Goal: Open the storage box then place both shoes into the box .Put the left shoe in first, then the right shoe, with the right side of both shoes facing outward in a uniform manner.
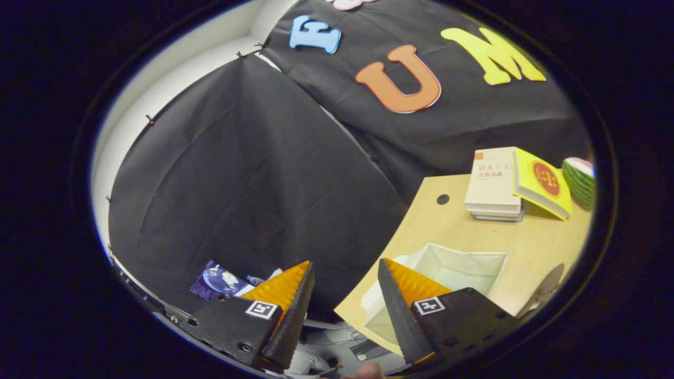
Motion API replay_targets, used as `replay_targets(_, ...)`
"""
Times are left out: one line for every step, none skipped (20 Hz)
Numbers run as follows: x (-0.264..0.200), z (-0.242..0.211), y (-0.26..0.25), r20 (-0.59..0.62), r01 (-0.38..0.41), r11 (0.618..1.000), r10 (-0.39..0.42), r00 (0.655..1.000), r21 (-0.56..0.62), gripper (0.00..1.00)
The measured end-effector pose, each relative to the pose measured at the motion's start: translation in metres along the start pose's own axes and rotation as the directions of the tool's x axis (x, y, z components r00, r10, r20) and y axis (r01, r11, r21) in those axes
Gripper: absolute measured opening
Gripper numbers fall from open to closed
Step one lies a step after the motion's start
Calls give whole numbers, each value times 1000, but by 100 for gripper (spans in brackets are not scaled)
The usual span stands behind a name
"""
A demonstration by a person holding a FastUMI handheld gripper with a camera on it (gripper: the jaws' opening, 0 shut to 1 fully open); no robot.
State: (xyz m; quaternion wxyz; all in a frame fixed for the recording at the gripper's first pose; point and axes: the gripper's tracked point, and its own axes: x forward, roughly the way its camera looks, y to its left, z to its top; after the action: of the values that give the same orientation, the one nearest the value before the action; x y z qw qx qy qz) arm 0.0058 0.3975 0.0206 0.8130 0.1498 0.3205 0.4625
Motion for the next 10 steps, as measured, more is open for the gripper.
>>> replay_targets(-12, 1, -9, 17, 29, 1000, -28, 999, -10, 80)
replay_targets(-24, 2, -19, 36, 62, 998, -61, 997, -19, 80)
replay_targets(-37, 5, -31, 52, 95, 995, -93, 994, -32, 80)
replay_targets(-49, 2, -43, 61, 133, 990, -130, 990, -45, 80)
replay_targets(-62, 3, -57, 77, 170, 984, -165, 983, -52, 83)
replay_targets(-75, 2, -68, 94, 209, 976, -204, 974, -53, 87)
replay_targets(-89, 2, -81, 110, 252, 966, -245, 963, -50, 89)
replay_targets(-102, 0, -94, 123, 290, 956, -282, 951, -50, 92)
replay_targets(-118, -1, -107, 132, 336, 940, -326, 936, -56, 91)
replay_targets(-136, -4, -120, 146, 380, 923, -368, 918, -63, 92)
